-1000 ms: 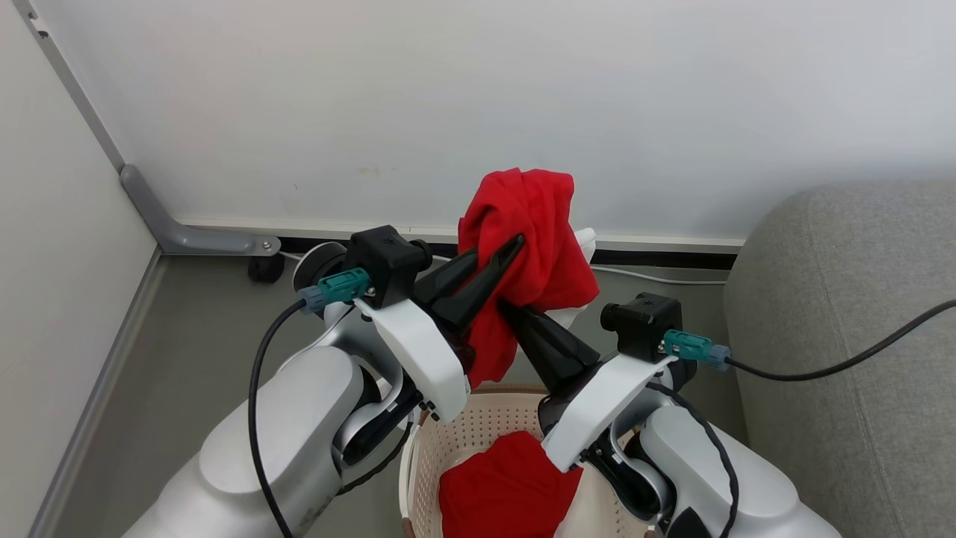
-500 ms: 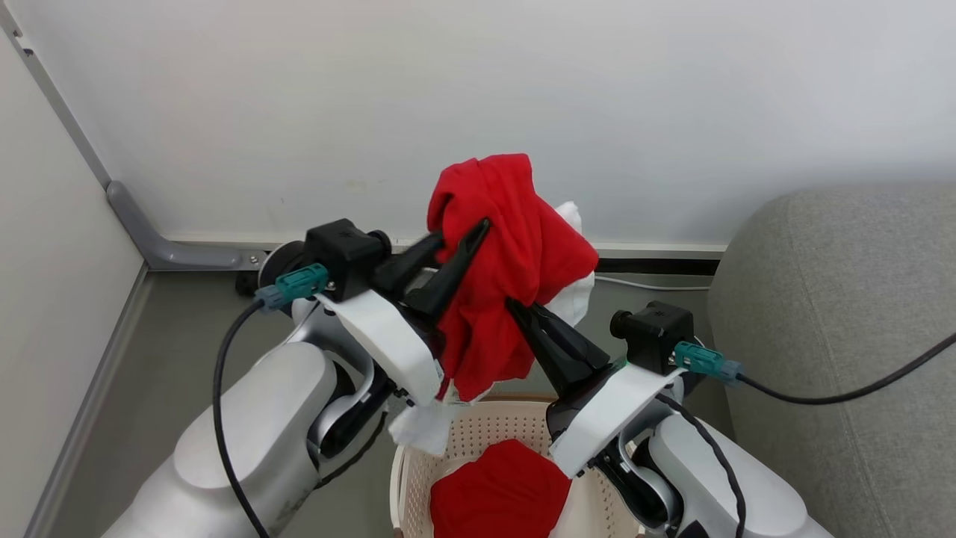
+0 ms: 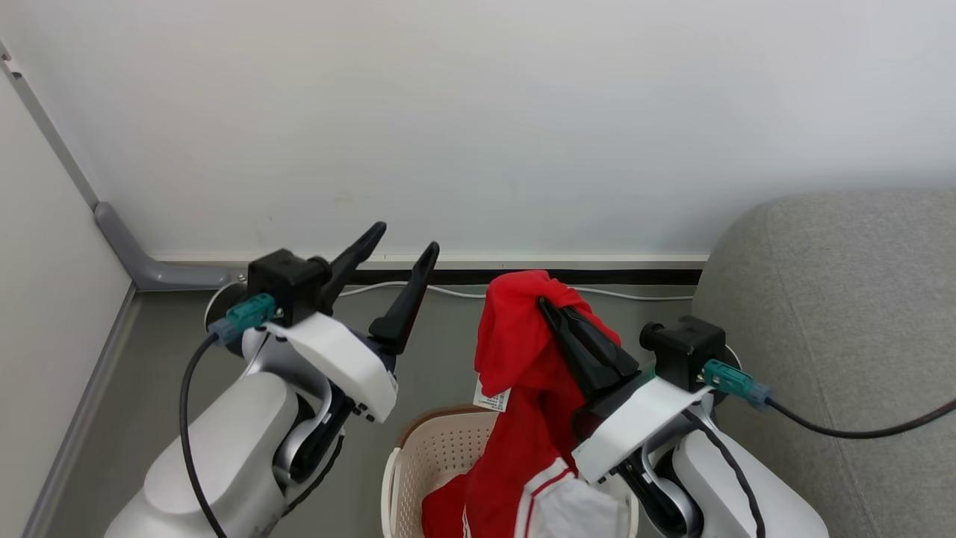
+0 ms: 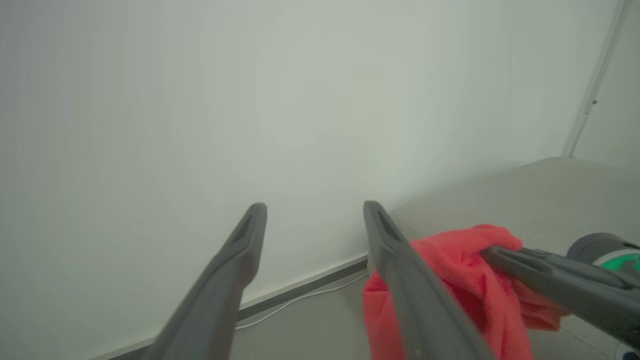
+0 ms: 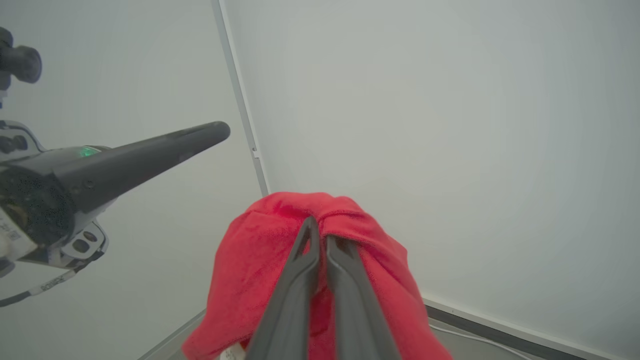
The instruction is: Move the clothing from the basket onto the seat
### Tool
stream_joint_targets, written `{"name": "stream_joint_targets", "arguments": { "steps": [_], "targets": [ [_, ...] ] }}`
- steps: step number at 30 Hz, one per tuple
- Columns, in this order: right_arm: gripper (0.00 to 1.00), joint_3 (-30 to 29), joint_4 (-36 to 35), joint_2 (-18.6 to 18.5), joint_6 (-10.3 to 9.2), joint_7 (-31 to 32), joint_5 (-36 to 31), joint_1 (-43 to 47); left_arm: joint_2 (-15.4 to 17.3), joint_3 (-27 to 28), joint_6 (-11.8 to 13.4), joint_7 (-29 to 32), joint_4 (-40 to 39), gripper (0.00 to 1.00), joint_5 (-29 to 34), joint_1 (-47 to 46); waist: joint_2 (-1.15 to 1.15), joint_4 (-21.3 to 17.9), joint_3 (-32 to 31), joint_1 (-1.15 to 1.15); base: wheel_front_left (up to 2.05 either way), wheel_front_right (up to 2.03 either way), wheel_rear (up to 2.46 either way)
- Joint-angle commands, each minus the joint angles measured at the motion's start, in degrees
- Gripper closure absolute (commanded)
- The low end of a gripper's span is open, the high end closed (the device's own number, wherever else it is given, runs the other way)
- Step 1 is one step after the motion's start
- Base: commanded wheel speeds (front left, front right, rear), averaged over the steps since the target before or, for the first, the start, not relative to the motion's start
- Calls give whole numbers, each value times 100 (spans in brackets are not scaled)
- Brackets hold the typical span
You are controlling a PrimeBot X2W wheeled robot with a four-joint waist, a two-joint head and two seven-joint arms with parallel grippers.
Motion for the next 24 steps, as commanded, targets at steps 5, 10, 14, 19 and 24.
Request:
{"name": "stream_joint_targets", "arguments": {
  "steps": [5,10,14,19,24],
  "targets": [
    [100,-257,-298,88,24,-60,-317,136,219,240,150,-193,-65,0,-27,139,0,-170,-55,0,0,0,0],
    [100,-662,-414,89,24,-60,-475,287,365,441,425,-393,-20,0,-36,510,0,-347,-86,0,0,0,0],
    [100,-918,-491,90,24,-60,-577,427,455,597,570,-496,-7,0,-56,804,0,-408,-105,0,0,0,0],
    [100,-1162,-612,90,24,-60,-723,618,507,749,664,-556,-67,0,-92,1106,0,-492,-137,0,0,0,0],
    [100,-1303,-718,90,24,-60,-797,756,573,991,840,-589,-152,0,-88,1375,0,-663,-168,0,0,0,0]
  ]
}}
